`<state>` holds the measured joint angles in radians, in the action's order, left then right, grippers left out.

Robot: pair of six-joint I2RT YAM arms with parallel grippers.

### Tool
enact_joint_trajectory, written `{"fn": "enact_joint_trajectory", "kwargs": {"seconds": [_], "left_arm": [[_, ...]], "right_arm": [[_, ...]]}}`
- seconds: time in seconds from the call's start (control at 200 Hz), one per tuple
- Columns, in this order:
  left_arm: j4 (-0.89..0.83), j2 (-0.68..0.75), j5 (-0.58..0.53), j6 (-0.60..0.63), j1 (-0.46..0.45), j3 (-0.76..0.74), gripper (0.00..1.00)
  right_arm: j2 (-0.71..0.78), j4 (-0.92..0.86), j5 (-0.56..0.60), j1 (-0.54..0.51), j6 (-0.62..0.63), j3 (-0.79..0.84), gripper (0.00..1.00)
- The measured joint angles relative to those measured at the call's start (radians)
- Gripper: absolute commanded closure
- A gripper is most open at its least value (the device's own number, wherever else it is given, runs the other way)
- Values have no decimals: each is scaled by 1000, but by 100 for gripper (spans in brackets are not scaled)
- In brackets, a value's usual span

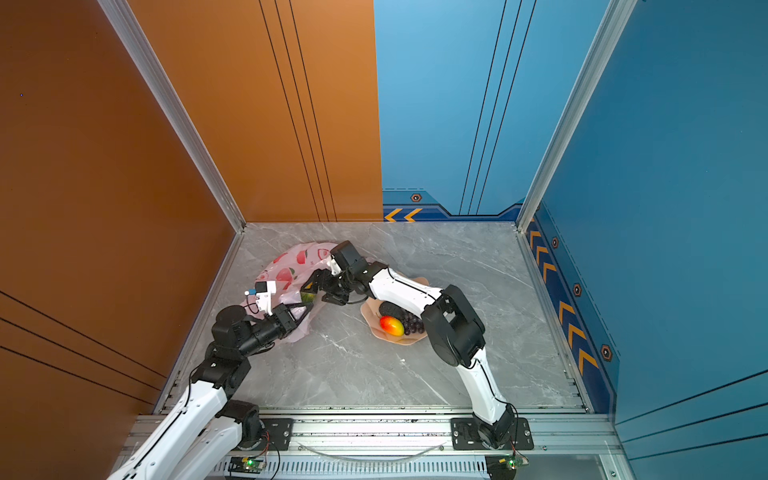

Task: Place the fruits into the plastic bag
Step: 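Open the right gripper to release the custard apple and withdraw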

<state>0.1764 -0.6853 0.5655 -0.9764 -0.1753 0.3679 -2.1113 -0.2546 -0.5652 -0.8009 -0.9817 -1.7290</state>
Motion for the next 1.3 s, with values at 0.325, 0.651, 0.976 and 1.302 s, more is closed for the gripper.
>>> {"fn": "enact_joint_trajectory", "kwargs": {"seconds": [0.325, 0.651, 0.976, 1.302], "left_arm": [[-56, 39, 0, 0, 24, 0, 100], [-77, 38, 0, 4, 45, 0, 100], [-85, 38, 2, 11, 53, 0, 100], [-109, 38, 4, 19, 57, 0, 100]], "right_arm": [[190, -196, 130, 8, 140, 74, 22], [435, -337, 258, 32, 247, 142, 21], [548, -462, 385, 83, 344, 146, 17], [547, -550, 446, 148, 414, 156, 11]]}}
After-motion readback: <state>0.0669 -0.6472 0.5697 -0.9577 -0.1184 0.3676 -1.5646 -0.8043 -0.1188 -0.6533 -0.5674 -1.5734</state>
